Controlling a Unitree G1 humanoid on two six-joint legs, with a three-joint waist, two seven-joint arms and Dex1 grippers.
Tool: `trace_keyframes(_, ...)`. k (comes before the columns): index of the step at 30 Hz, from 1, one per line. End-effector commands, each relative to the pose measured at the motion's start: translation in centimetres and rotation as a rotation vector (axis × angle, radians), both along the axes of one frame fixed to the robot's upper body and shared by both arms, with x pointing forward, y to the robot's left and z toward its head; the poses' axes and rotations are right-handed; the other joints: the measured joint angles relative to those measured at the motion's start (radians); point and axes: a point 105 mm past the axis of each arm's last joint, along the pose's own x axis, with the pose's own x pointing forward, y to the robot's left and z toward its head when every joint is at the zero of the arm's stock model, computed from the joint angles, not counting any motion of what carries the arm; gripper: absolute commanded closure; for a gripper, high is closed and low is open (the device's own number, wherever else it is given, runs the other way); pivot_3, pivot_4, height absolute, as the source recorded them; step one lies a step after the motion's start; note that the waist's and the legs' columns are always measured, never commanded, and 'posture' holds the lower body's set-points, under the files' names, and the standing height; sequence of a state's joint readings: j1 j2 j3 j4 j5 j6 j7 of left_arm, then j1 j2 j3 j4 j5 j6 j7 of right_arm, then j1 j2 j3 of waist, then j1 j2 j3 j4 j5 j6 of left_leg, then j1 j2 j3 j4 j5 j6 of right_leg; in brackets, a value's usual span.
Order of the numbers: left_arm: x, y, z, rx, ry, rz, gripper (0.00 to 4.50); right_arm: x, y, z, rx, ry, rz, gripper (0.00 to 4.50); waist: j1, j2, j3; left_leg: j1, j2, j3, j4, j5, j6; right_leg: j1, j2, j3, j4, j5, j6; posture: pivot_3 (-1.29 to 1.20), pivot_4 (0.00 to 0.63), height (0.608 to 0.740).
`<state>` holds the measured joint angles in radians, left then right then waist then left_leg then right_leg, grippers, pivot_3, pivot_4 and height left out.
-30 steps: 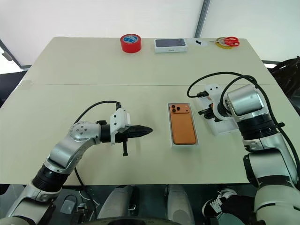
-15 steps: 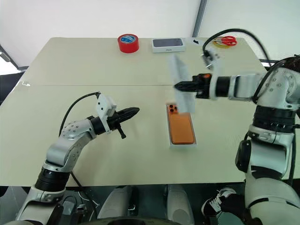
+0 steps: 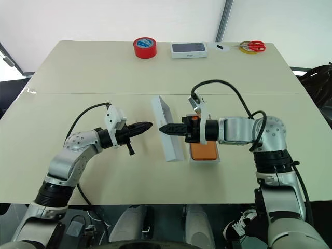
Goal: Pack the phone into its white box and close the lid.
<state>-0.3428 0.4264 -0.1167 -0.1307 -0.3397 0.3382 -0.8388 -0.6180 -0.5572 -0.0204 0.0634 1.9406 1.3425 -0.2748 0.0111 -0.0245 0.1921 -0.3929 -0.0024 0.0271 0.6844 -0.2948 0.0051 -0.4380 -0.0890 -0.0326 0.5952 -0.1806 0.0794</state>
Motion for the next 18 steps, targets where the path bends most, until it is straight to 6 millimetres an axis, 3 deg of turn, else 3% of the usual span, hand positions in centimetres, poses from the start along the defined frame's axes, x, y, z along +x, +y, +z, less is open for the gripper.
trace_keyframes(1,-0.6,-2.1,0.8,-0.004,-0.053,-0.072,4.5,0.2,-0.6,1.2,0.033,-0.029,-0.033,3.89,0.001,0.0,0.0,0.0,0.0,0.0,0.0,0.0,0.0,0.0,0.0,0.0,0.0,0.0,0.0,0.0,0.15,0.736)
trace_keyframes(4,-1.1,-3.9,0.5,-0.007,-0.05,-0.126,4.5,0.5,-1.3,0.9,-0.002,-0.03,-0.072,2.63,0.001,0.0,0.0,0.0,0.0,0.0,0.0,0.0,0.0,0.0,0.0,0.0,0.0,0.0,0.0,0.0,0.15,0.736)
trace_keyframes(7,-1.3,-5.2,0.4,-0.016,-0.041,-0.154,4.5,0.7,-2.5,2.2,-0.059,-0.093,-0.093,1.14,0.0,0.0,0.0,0.0,0.0,0.0,0.0,0.0,0.0,0.0,0.0,0.0,0.0,0.0,0.0,0.0,0.15,0.736)
trace_keyframes(10,-1.6,-6.3,0.2,-0.015,-0.041,-0.187,4.5,0.3,-4.8,3.5,-0.264,-0.2,-0.124,1.14,0.003,0.002,0.001,-0.001,0.0,0.0,0.0,0.0,0.0,0.0,0.0,0.0,0.0,-0.001,-0.001,0.0,0.15,0.736)
trace_keyframes(14,-1.4,-7.4,0.1,-0.021,-0.036,-0.203,4.5,0.5,-7.9,3.4,-0.5,-0.301,-0.17,1.14,0.001,0.001,0.0,-0.001,0.0,0.0,0.0,-0.001,0.002,-0.001,0.001,0.0,-0.001,-0.002,-0.003,0.0,0.15,0.736)
trace_keyframes(16,-1.3,-8.2,-0.2,-0.022,-0.02,-0.217,4.5,1.1,-9.5,3.1,-0.603,-0.355,-0.213,1.67,0.002,0.001,0.0,-0.001,0.001,0.0,0.0,-0.001,0.002,-0.001,0.002,0.0,-0.002,-0.002,-0.003,0.0,0.15,0.736)
trace_keyframes(18,-1.2,-8.9,-0.2,-0.024,-0.018,-0.235,4.5,1.7,-10.7,2.9,-0.65,-0.385,-0.246,2.52,0.002,0.001,0.0,-0.001,0.001,0.0,0.0,-0.001,0.002,-0.001,0.002,0.0,-0.002,-0.002,-0.003,0.0,0.15,0.736)
